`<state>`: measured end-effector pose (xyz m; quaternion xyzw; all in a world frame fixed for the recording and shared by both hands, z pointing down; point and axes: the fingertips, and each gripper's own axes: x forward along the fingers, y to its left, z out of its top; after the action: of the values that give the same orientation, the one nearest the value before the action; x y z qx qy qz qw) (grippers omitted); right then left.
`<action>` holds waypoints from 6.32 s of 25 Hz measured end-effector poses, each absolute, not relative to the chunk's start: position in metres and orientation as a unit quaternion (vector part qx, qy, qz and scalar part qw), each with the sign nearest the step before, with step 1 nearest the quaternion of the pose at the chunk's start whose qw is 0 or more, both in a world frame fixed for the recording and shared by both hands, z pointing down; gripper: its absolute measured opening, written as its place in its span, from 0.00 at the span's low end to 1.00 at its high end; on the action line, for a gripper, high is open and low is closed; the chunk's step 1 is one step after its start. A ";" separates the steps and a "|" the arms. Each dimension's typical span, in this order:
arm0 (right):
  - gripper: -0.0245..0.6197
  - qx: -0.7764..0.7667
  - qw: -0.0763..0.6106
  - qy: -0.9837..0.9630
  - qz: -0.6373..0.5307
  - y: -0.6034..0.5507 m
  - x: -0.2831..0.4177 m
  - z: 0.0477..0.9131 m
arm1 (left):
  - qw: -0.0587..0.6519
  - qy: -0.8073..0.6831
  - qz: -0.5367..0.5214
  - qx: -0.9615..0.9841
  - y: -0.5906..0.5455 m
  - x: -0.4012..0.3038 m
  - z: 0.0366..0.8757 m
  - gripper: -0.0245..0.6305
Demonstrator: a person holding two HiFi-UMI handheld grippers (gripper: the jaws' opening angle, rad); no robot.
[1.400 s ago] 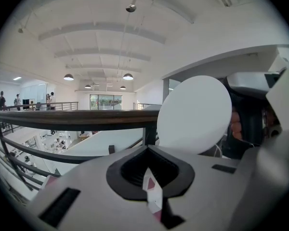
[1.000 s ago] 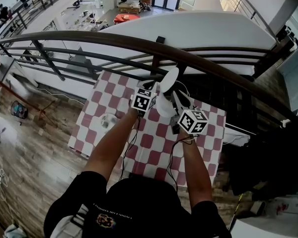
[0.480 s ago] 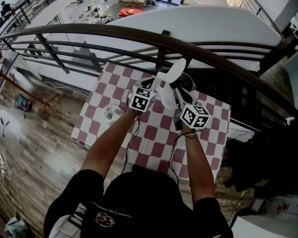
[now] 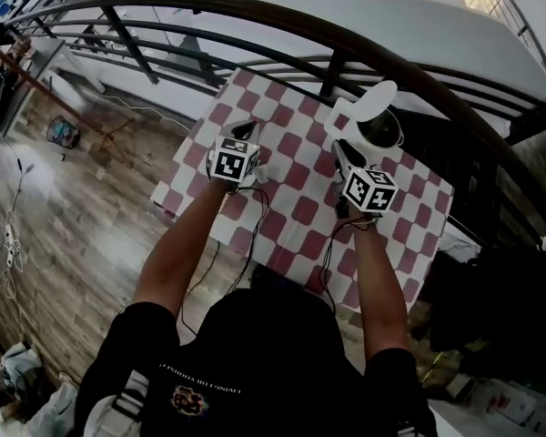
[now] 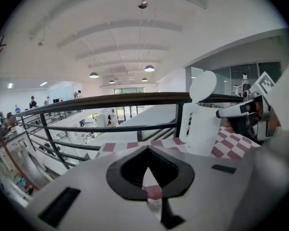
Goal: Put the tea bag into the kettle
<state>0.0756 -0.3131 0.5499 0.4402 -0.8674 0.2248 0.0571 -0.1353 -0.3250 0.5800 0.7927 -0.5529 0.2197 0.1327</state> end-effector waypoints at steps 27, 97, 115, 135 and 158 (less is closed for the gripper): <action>0.13 0.263 0.196 -0.913 0.241 -0.259 -0.114 0.635 | 0.239 -0.652 0.213 0.687 -0.206 -0.291 0.654 0.04; 0.06 0.298 0.386 -0.865 0.122 -0.231 -0.099 0.737 | 0.288 -0.597 0.292 0.689 -0.197 -0.249 0.721 0.04; 0.06 0.397 0.348 -0.838 0.140 -0.252 -0.007 0.712 | 0.243 -0.558 0.308 0.732 -0.236 -0.186 0.695 0.04; 0.06 0.585 0.313 -0.715 0.221 -0.187 0.234 0.724 | 0.162 -0.367 0.370 0.838 -0.252 0.052 0.706 0.04; 0.06 0.609 0.291 -0.699 0.236 -0.167 0.257 0.726 | 0.153 -0.333 0.380 0.849 -0.238 0.093 0.709 0.04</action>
<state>0.2574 -0.1666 0.7264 0.6088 -0.6993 0.2356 0.2914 0.0927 -0.2384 0.7090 0.8495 -0.3329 0.3798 0.1527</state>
